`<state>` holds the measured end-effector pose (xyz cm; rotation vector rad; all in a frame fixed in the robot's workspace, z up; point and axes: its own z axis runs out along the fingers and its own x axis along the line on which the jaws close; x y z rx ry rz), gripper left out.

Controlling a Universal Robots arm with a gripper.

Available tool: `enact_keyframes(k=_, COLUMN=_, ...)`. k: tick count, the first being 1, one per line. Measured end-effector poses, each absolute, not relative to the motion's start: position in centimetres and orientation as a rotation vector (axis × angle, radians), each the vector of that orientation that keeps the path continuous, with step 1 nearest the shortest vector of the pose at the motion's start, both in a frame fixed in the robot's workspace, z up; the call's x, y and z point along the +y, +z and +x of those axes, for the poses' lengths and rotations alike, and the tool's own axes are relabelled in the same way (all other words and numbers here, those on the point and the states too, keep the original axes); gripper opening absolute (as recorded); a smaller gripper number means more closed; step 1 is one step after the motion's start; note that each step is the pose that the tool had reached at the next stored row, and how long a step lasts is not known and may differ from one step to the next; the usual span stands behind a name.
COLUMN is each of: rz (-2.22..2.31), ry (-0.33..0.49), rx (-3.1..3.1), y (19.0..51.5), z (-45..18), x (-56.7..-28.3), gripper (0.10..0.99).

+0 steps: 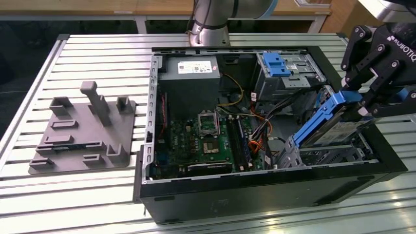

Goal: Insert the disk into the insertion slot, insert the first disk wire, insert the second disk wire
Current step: 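Insert the disk into the insertion slot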

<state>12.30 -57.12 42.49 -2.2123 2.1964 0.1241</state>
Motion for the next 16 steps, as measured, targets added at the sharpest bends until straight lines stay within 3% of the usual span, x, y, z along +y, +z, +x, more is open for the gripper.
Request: enact_keyframes(k=16, rz=-2.212, ry=0.124, rx=2.196, y=40.3, z=12.3, x=-57.1, gripper=0.373)
